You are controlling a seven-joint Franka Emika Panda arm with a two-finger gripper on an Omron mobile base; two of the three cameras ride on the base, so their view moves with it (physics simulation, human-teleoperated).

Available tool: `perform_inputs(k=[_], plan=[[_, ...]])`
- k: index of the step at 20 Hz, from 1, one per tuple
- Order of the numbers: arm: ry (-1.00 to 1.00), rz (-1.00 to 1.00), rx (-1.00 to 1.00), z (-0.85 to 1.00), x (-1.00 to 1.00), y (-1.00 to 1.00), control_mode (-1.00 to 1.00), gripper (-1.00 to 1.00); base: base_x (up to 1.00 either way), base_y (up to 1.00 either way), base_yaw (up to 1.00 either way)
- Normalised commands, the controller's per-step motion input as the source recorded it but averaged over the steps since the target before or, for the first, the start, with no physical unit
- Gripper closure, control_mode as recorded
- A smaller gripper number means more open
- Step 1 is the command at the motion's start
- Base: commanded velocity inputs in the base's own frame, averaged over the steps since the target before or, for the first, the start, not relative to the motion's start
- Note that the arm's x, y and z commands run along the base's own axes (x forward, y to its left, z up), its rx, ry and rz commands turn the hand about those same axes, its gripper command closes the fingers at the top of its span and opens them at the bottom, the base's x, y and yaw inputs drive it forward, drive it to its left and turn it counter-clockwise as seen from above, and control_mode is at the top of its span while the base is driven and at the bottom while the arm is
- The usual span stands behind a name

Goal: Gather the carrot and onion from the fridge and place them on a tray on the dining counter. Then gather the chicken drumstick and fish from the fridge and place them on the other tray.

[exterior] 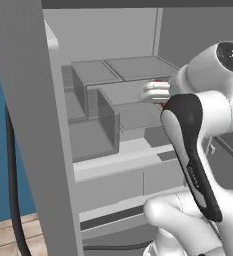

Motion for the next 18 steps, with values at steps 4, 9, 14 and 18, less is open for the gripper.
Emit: perform_inputs(k=[4,9,14,18], plan=[[0.03,0.04,-0.06,-0.06,-0.98,-0.08,-1.0,1.0,0.0,0.0,0.0],[0.0,0.05,-0.07,-0.13,-0.94,-0.19,-1.0,1.0,0.0,0.0,0.0],[0.0,0.01,-0.03,-0.34,-0.45,-0.26,-1.0,1.0,0.0,0.0,0.0],[0.0,0.0,0.0,0.0,0.0,0.0,-1.0,1.0,0.0,0.0,0.0]])
